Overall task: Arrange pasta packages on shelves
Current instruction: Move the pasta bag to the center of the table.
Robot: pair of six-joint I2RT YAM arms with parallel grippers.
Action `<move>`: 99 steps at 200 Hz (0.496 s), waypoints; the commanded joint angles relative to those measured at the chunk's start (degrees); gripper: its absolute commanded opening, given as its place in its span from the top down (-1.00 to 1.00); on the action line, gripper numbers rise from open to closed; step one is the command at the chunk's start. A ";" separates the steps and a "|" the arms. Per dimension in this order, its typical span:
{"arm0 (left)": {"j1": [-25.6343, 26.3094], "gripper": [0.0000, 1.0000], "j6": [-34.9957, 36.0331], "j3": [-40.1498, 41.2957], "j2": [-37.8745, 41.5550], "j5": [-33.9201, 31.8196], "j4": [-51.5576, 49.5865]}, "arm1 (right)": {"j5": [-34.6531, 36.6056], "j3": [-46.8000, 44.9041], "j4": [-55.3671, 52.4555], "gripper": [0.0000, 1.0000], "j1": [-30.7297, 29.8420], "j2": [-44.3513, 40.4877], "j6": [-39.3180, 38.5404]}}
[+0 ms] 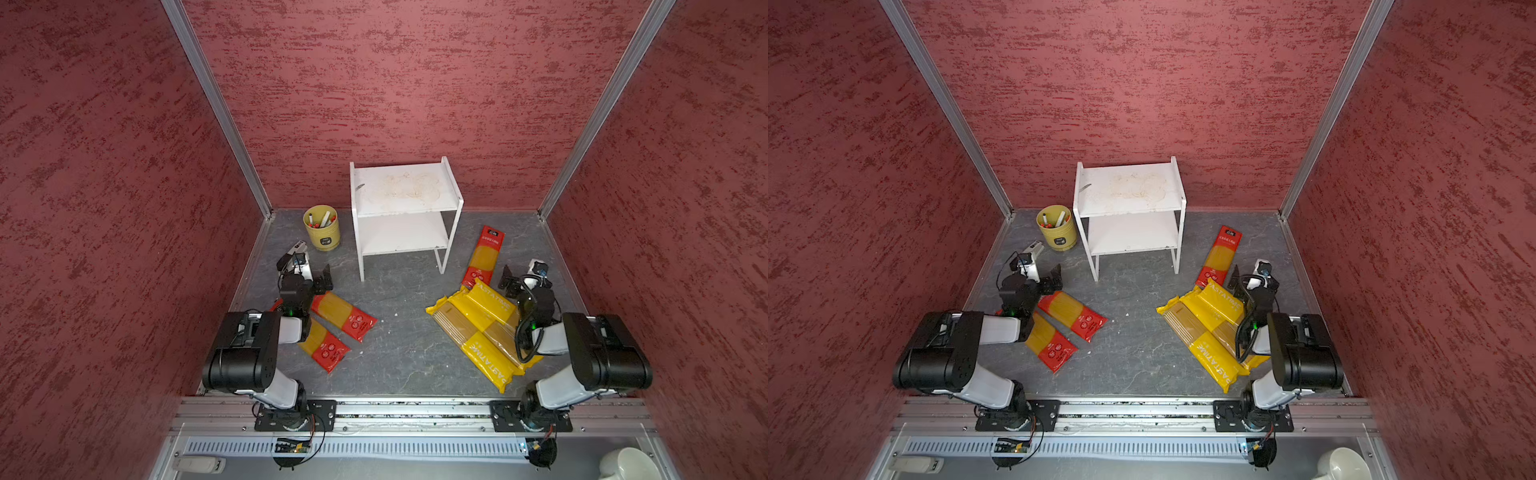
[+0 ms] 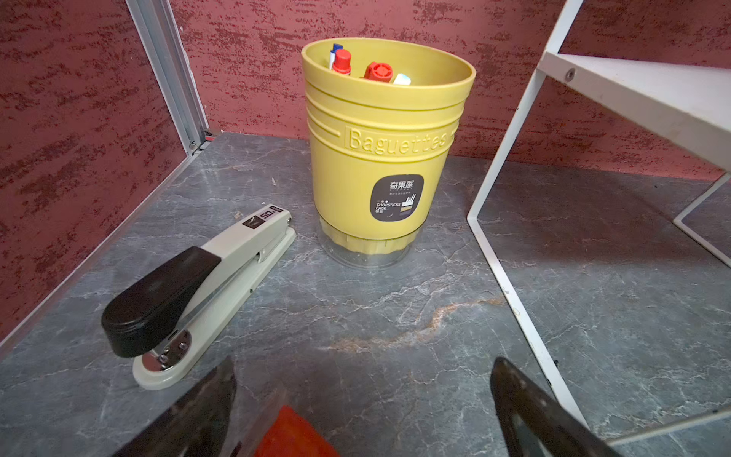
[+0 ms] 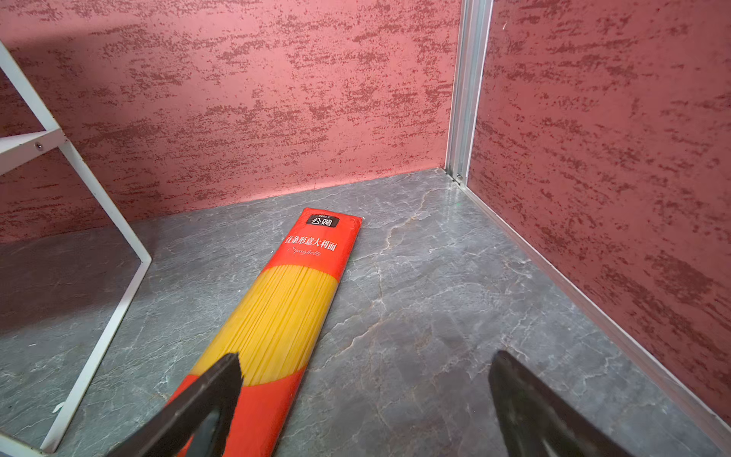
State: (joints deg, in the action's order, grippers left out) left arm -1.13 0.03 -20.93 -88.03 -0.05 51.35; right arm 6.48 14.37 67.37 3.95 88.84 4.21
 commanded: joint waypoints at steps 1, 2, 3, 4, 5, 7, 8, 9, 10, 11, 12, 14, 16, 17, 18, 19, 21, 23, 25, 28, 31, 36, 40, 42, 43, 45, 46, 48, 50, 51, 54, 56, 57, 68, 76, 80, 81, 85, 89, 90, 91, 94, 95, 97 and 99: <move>-0.24 -0.99 0.22 -0.84 0.05 0.54 -0.20 | -0.48 1.01 0.05 -0.98 -0.23 -0.27 -0.52; -0.22 -0.99 0.23 -0.85 0.05 0.52 -0.16 | -0.49 1.05 0.09 -0.98 -0.20 -0.26 -0.52; -0.20 -0.99 0.23 -0.82 0.05 0.55 -0.18 | -0.50 1.03 0.06 -0.98 -0.23 -0.25 -0.56; -0.24 -0.99 0.19 -0.80 0.05 0.57 -0.19 | -0.50 1.02 0.09 -0.98 -0.24 -0.25 -0.54; -0.26 -0.99 0.21 -0.79 0.05 0.57 -0.20 | -0.50 1.02 0.11 -0.98 -0.25 -0.25 -0.53; -0.28 -0.99 0.23 -0.85 0.05 0.58 -0.20 | -0.50 1.01 0.06 -0.98 -0.19 -0.22 -0.52; -0.23 -0.99 0.23 -0.82 0.05 0.58 -0.20 | -0.50 1.01 0.05 -0.98 -0.18 -0.23 -0.47; -0.21 -0.99 0.19 -0.80 0.01 0.58 -0.20 | -0.50 1.05 0.04 -0.98 -0.21 -0.24 -0.49; -0.20 -0.99 0.16 -0.83 0.03 0.58 -0.20 | -0.50 1.03 0.08 -0.98 -0.23 -0.24 -0.51; -0.20 -0.99 0.20 -0.81 0.04 0.58 -0.20 | -0.50 1.06 0.06 -0.98 -0.20 -0.24 -0.51; -0.20 -0.99 0.17 -0.84 0.04 0.58 -0.20 | -0.46 1.04 0.05 -0.98 -0.18 -0.24 -0.51; -0.19 -0.99 0.15 -0.82 0.05 0.58 -0.20 | -0.49 1.02 0.08 -0.98 -0.17 -0.24 -0.52; -0.21 -0.99 0.19 -0.83 0.01 0.58 -0.20 | -0.50 1.01 0.05 -0.98 -0.17 -0.24 -0.52; -0.20 -0.99 0.21 -0.85 0.03 0.58 -0.20 | -0.50 1.01 0.04 -0.98 -0.17 -0.24 -0.52; -0.20 -0.99 0.22 -0.86 0.04 0.54 -0.20 | -0.50 1.01 0.08 -0.98 -0.17 -0.24 -0.52; -0.24 -0.99 0.23 -0.82 0.04 0.56 -0.20 | -0.50 1.01 0.06 -0.98 -0.21 -0.24 -0.52; -0.25 -0.99 0.19 -0.79 0.05 0.58 -0.20 | -0.50 1.01 0.04 -0.98 -0.18 -0.24 -0.52; -0.21 -0.99 0.22 -0.85 -0.02 0.58 -0.20 | -0.50 1.01 0.04 -0.98 -0.19 -0.22 -0.52; -0.24 -0.99 0.18 -0.82 -0.01 0.58 -0.20 | -0.50 1.01 0.04 -0.98 -0.17 -0.24 -0.52; -0.22 -0.99 0.18 -0.85 0.02 0.53 -0.13 | -0.49 1.01 0.06 -0.98 -0.19 -0.24 -0.48; -0.20 -0.99 0.22 -0.80 0.05 0.58 -0.19 | -0.46 1.05 0.04 -0.98 -0.17 -0.24 -0.51; -0.24 -0.99 0.21 -0.82 0.05 0.51 -0.20 | -0.42 1.09 0.05 -0.98 -0.21 -0.22 -0.54; -0.26 -0.99 0.21 -0.84 0.05 0.53 -0.20 | -0.42 1.11 0.05 -0.98 -0.23 -0.21 -0.50; -0.21 -0.99 0.23 -0.86 0.03 0.53 -0.16 | -0.42 1.10 0.04 -0.98 -0.18 -0.21 -0.51; -0.25 -0.99 0.23 -0.87 0.04 0.55 -0.18 | -0.42 1.06 0.04 -0.98 -0.17 -0.23 -0.51; -0.21 -0.99 0.23 -0.87 0.05 0.57 -0.20 | -0.39 1.04 0.04 -0.98 -0.23 -0.24 -0.52; -0.24 -0.99 0.19 -0.87 0.05 0.58 -0.20 | -0.41 1.07 0.04 -0.98 -0.29 -0.24 -0.52; -0.23 -0.99 0.20 -0.87 0.05 0.56 -0.20 | -0.41 1.11 0.04 -0.98 -0.31 -0.24 -0.52; -0.22 -0.99 0.22 -0.82 0.05 0.58 -0.22 | -0.42 1.10 0.06 -0.98 -0.27 -0.24 -0.49; -0.21 -0.99 0.18 -0.85 0.05 0.58 -0.21 | -0.37 1.10 0.05 -0.98 -0.26 -0.29 -0.51; -0.19 -0.99 0.16 -0.82 0.05 0.54 -0.20 | -0.39 1.11 -0.03 -0.98 -0.25 -0.21 -0.56; -0.24 -0.99 0.15 -0.81 0.05 0.55 -0.20 | -0.41 1.14 -0.04 -0.98 -0.25 -0.23 -0.53; -0.26 -0.99 0.14 -0.84 0.05 0.57 -0.20 | -0.41 1.12 -0.05 -0.98 -0.25 -0.24 -0.57; -0.23 -0.99 0.22 -0.79 0.05 0.57 -0.20 | -0.38 1.11 -0.09 -0.98 -0.26 -0.24 -0.65; -0.26 -0.99 0.15 -0.84 0.04 0.58 -0.20 | -0.29 1.21 -0.20 -0.98 -0.34 -0.24 -0.74; -0.20 -0.99 0.18 -0.82 0.05 0.54 -0.20 | -0.31 1.20 -0.22 -0.98 -0.35 -0.20 -0.72; -0.19 -0.99 0.21 -0.80 0.05 0.52 -0.20 | -0.32 1.19 -0.22 -0.98 -0.39 -0.18 -0.75; -0.20 -0.99 0.19 -0.79 0.04 0.54 -0.16 | -0.26 1.23 -0.23 -0.98 -0.37 -0.25 -0.70; -0.20 -0.99 0.17 -0.79 0.05 0.55 -0.19 | -0.23 1.19 -0.23 -0.98 -0.35 -0.20 -0.74; -0.24 -0.99 0.20 -0.83 0.05 0.57 -0.20 | -0.24 1.19 -0.23 -0.98 -0.35 -0.18 -0.76; -0.26 -0.99 0.17 -0.80 0.05 0.57 -0.20 | -0.19 1.19 -0.23 -0.98 -0.34 -0.21 -0.77; -0.22 -0.99 0.19 -0.81 0.03 0.58 -0.20 | -0.23 1.25 -0.23 -0.98 -0.34 -0.24 -0.71; -0.25 -0.99 0.17 -0.79 0.04 0.58 -0.20 | -0.24 1.26 -0.23 -0.98 -0.34 -0.20 -0.75; -0.21 -0.99 0.15 -0.83 0.00 0.54 -0.18 | -0.24 1.20 -0.23 -0.98 -0.34 -0.23 -0.75; -0.24 -0.99 0.21 -0.88 0.04 0.51 -0.20 | -0.22 1.26 -0.23 -0.98 -0.39 -0.24 -0.73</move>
State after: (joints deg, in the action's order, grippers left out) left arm -1.13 0.03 -20.93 -88.03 -0.03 51.35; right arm 6.50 14.41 67.31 3.88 88.84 4.03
